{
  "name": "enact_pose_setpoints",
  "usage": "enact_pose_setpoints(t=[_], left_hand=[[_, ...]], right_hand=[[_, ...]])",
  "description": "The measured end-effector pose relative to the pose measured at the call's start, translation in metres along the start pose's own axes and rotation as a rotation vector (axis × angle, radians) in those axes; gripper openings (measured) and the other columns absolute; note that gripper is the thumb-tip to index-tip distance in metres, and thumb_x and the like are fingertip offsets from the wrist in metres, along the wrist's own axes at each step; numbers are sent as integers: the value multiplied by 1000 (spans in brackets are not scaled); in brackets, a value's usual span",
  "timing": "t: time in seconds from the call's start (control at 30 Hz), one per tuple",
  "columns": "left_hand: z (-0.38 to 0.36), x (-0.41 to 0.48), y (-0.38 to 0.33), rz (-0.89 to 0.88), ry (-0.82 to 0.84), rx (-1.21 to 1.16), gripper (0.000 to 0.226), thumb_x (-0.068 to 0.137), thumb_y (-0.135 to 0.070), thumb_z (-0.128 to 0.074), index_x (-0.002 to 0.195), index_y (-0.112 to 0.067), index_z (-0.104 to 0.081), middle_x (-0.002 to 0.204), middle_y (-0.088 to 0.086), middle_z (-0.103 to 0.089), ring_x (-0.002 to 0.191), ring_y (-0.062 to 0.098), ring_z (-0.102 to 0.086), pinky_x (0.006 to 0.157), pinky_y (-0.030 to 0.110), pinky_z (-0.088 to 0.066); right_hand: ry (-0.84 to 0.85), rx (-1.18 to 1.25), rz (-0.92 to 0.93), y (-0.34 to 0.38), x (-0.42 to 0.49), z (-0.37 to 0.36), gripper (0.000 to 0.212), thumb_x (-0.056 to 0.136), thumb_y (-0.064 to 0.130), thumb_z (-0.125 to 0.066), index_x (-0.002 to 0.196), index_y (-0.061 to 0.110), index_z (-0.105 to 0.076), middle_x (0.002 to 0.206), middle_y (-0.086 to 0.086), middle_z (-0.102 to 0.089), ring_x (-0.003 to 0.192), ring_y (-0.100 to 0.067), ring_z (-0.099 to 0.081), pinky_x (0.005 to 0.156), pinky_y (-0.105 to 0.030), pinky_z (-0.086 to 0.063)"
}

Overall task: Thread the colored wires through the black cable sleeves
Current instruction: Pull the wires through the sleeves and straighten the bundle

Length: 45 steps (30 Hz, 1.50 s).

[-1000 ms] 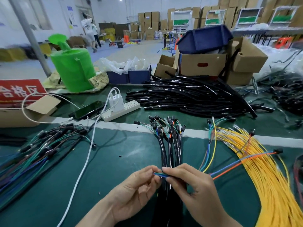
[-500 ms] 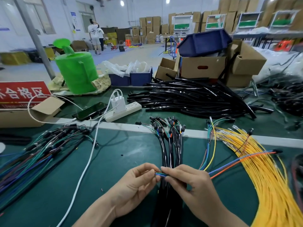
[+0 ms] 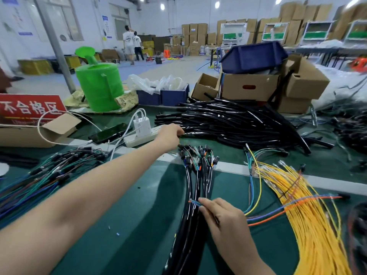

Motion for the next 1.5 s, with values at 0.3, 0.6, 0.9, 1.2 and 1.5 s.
enact_pose_setpoints(t=[0.3, 0.6, 0.9, 1.2, 1.5], left_hand=[[-38, 85, 8, -25, 141, 471, 44, 93, 0, -47, 135, -11, -46, 131, 19, -49, 108, 35, -57, 82, 37, -47], [-59, 105, 32, -36, 209, 598, 29, 89, -6, -59, 118, -6, -59, 122, 14, -59, 112, 32, -56, 93, 39, -48], [-9, 89, 18, -66, 99, 301, 12, 91, -9, -53, 86, -5, -63, 91, 14, -71, 72, 24, -66, 74, 33, -53], [145, -18, -30, -280, -734, -1009, 7, 87, -19, -66, 92, -15, -64, 81, -6, -64, 69, -6, -58, 67, 7, -45], [54, -148, -27, -587, -306, -273, 28, 93, -37, -48, 117, -29, -60, 83, -21, -59, 73, -4, -51, 69, 18, -42]], right_hand=[[5, -38, -37, -15, 9, -3, 21, 71, 5, -81, 90, 10, -76, 65, 3, -63, 55, -14, -62, 52, -24, -50], [-11, -70, -35, -22, 11, -8, 30, 55, 2, -89, 81, 12, -78, 60, 4, -63, 48, -12, -60, 47, -19, -47], [-17, -64, -52, -23, 13, -6, 29, 57, 2, -89, 81, 13, -78, 59, 7, -63, 47, -6, -57, 50, -16, -46], [-33, -75, -71, -21, 12, -4, 31, 54, 0, -90, 79, 14, -79, 58, 8, -62, 48, -1, -54, 51, -12, -43], [-81, 180, -276, -22, 9, 7, 24, 73, 2, -79, 84, 23, -79, 62, 11, -68, 64, 1, -62, 63, -5, -42]])
Point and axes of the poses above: each hand's wrist, its own x-axis towards the middle knuckle, its own z-axis out of the back of the hand, y = z × x, the point moved 5 cm from there along x, towards the middle knuckle
